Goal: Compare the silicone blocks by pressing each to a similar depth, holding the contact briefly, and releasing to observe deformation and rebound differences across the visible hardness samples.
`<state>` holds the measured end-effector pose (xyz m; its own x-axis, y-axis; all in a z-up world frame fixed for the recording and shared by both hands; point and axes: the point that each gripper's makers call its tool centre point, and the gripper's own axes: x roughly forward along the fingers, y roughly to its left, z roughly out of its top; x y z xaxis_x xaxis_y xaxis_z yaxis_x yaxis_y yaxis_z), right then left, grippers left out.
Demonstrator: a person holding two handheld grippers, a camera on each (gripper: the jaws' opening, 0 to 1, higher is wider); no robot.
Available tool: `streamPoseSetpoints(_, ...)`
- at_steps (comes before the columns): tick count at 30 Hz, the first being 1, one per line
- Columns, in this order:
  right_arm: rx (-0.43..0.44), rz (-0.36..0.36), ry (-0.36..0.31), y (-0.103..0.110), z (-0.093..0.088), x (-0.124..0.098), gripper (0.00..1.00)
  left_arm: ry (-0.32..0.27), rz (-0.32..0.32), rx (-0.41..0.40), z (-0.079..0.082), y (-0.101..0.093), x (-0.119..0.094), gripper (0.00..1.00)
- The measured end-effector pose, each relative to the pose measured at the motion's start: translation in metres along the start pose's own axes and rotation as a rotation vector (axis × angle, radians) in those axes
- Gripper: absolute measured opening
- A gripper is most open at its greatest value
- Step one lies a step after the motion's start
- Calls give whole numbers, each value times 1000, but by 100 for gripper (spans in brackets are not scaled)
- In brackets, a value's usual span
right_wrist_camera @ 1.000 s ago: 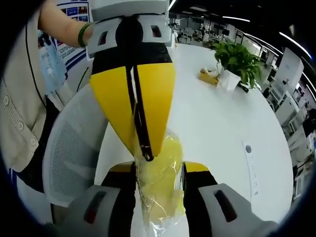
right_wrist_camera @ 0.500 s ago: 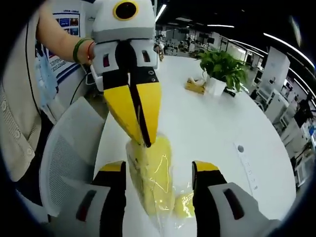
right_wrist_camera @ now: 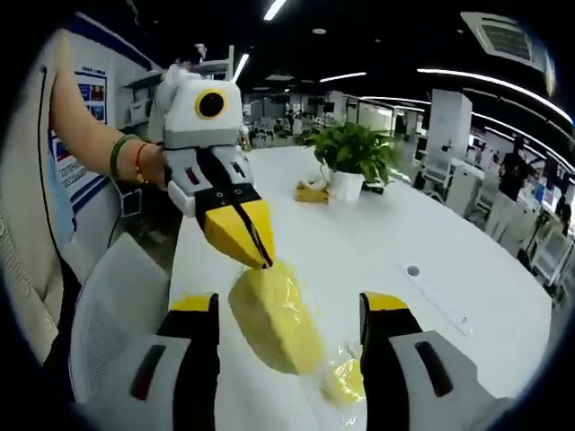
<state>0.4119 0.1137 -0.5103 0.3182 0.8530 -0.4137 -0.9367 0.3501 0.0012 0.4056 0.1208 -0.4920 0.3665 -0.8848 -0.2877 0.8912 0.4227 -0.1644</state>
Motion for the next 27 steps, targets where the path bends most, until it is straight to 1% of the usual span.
streamPoseSetpoints(2, -5, -56, -27, -4, 0, -7, 61, 0, 17, -6, -4, 2, 0, 0)
streamPoseSetpoints(3, 8, -74, -45, -5, 1, -10, 61, -1, 21, -13, -5, 3, -1, 0)
streamPoseSetpoints(4, 36, -109, -74, -7, 2, -16, 60, -5, 29, -41, -8, 5, -1, 0)
streamPoseSetpoints(5, 48, -125, -105, -7, 4, -19, 60, -10, 42, -51, -10, 8, -1, 0)
streamPoseSetpoints(6, 71, -142, -120, -5, 2, -24, 60, -9, 49, -73, -14, 10, -2, 0)
streamPoseSetpoints(8, 86, -177, -117, -4, -6, -33, 61, 0, 70, -82, -20, 14, -2, 0)
streamPoseSetpoints(9, 99, -193, -129, -3, -8, -37, 63, 10, 79, -88, -25, 16, -2, 0)
streamPoseSetpoints(12, 163, -215, -153, 6, -19, -49, 63, 17, 96, -121, -36, 23, -2, 0)
streamPoseSetpoints(13, 170, -218, -152, 9, -23, -52, 63, 19, 110, -130, -41, 28, -3, 0)
streamPoseSetpoints(16, 205, -250, -117, 18, -44, -62, 63, 30, 124, -166, -52, 36, -3, 0)
streamPoseSetpoints(19, 233, -260, -104, 29, -58, -70, 64, 33, 133, -198, -60, 43, -4, 0)
streamPoseSetpoints(23, 279, -300, -97, 38, -74, -81, 63, 31, 147, -255, -72, 54, -5, 0)
streamPoseSetpoints(24, 287, -307, -94, 40, -77, -83, 63, 30, 146, -286, -76, 57, -5, 0)
streamPoseSetpoints(26, 304, -312, -77, 45, -84, -86, 63, 28, 148, -302, -80, 62, -5, 0)
streamPoseSetpoints(27, 308, -314, -73, 47, -86, -87, 62, 29, 145, -325, -84, 64, -5, 0)
